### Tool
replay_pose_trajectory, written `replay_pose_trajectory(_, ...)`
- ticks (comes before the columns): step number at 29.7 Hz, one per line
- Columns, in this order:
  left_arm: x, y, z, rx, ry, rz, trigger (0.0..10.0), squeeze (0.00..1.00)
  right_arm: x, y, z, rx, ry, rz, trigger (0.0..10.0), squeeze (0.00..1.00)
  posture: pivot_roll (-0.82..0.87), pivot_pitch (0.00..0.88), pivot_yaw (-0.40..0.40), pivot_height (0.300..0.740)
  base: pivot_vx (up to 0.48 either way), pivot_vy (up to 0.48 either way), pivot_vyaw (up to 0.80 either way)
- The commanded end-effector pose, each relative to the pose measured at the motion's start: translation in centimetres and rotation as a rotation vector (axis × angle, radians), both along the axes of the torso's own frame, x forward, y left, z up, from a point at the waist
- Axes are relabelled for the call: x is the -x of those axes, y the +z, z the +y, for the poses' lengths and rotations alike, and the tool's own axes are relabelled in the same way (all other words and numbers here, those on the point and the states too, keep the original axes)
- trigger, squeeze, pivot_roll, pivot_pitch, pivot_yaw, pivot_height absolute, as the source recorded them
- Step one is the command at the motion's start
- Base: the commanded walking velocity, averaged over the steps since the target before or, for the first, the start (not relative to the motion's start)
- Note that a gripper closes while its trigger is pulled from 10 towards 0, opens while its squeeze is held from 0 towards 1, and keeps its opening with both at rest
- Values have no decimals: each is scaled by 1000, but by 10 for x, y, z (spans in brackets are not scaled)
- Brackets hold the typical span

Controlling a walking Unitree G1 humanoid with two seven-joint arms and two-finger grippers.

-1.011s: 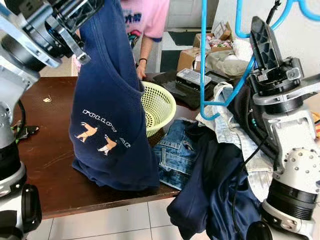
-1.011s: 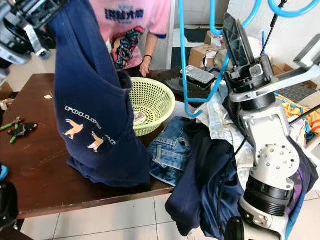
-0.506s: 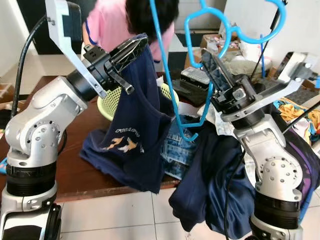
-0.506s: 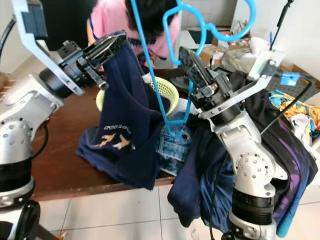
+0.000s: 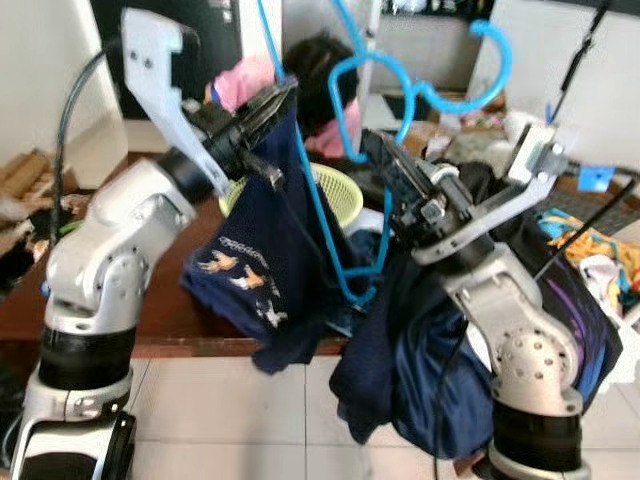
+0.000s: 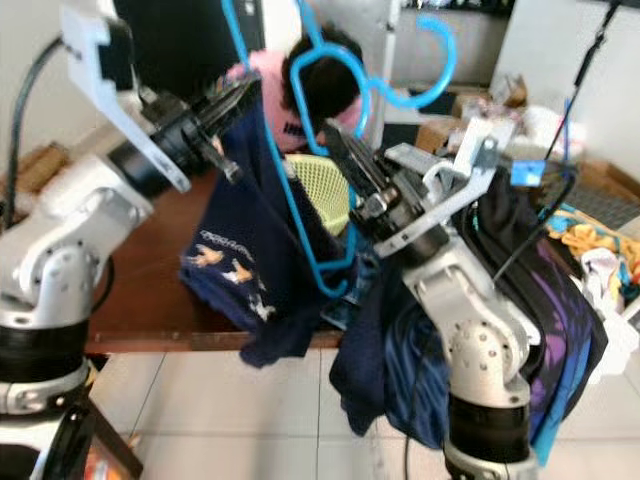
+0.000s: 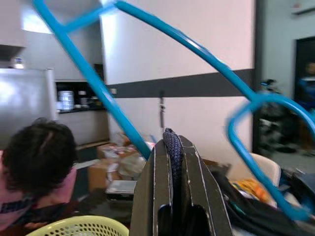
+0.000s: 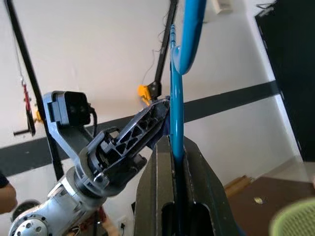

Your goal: Hang hanger

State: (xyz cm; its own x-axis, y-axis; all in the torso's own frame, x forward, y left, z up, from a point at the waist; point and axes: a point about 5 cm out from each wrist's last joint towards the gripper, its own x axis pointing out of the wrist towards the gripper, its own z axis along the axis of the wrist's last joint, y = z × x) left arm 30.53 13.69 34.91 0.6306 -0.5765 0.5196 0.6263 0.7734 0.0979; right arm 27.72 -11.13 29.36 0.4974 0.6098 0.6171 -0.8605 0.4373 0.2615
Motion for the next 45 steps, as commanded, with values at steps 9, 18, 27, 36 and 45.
replay_pose_trajectory(9,0,7,-21,-5,-59,-45,10000,0,1,-3,-2,15,-45,2,10000,0,64,17,-14,740,0,-469,0)
replay_pose_trajectory(18,1,30,-21,-34,-41,-143,10000,0,-3,-4,-2,3,-55,13,10000,0,71,19,-21,740,0,-469,0)
replay_pose_trajectory(27,31,125,22,78,383,-529,10000,0,-5,-4,-8,-39,-57,22,10000,0,85,21,-18,740,0,-173,0)
replay_pose_trajectory(36,5,93,16,114,484,-339,10000,0,-6,-5,-9,-30,-54,31,10000,0,80,26,-22,740,-118,0,0)
replay_pose_trajectory(45,-10,57,-6,90,435,-212,10000,0,-7,-8,-10,-22,-53,40,10000,0,80,31,-22,740,-361,0,0)
